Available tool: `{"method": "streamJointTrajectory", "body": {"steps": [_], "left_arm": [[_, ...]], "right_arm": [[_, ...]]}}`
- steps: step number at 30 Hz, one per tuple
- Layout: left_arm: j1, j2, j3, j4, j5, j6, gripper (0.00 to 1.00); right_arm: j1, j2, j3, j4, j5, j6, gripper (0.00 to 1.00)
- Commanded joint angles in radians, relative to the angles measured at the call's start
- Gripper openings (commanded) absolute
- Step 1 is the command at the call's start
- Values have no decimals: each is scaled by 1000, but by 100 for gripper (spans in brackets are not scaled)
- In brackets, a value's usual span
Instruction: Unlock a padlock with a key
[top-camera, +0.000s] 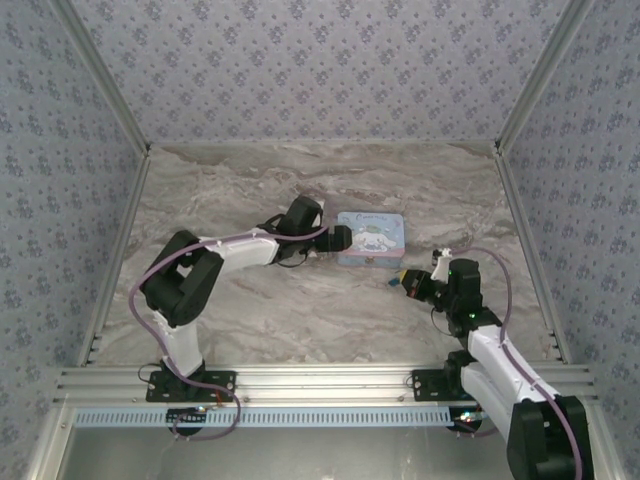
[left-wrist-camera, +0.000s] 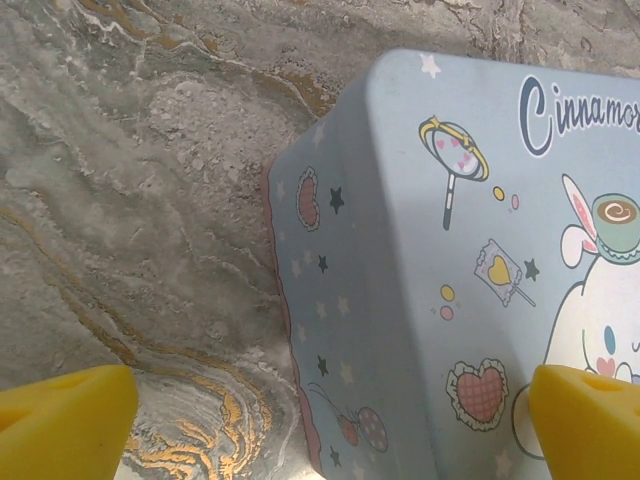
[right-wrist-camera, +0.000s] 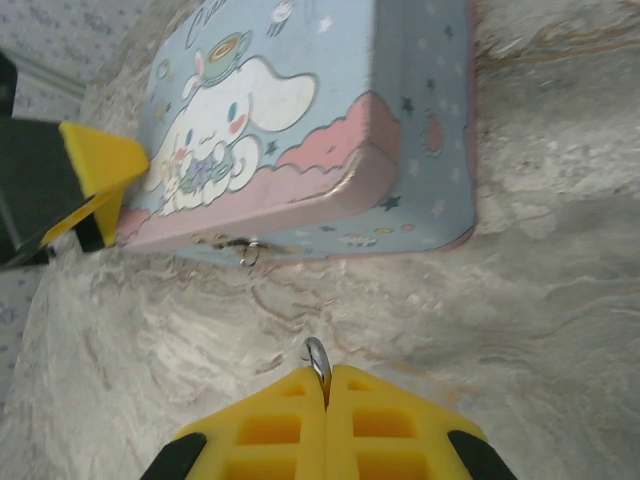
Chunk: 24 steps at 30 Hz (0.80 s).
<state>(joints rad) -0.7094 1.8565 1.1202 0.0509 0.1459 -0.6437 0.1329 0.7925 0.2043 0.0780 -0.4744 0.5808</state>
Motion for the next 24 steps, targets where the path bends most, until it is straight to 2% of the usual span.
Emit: {"method": "streamJointTrajectory", "body": {"steps": [1,9,15,20,24], "left_arm": [[15,-53,46,-57,18,14,99],[25,-234,-54,-23,7,12,99],[25,-413,-245,13,4,5,99],[25,-584,-415,14,-58,-27,99],[25,-707,-509,-25,-115,-42,99]], "right_arm": [[51,-12,78,-142,-56,-81,0],[264,26,225,-297,2,-160,0],[386,125,332,-436,0,-221,0],[470,240,370,-452,-8,-233,0],[490,366,378,-406,-5,-217,0]]}}
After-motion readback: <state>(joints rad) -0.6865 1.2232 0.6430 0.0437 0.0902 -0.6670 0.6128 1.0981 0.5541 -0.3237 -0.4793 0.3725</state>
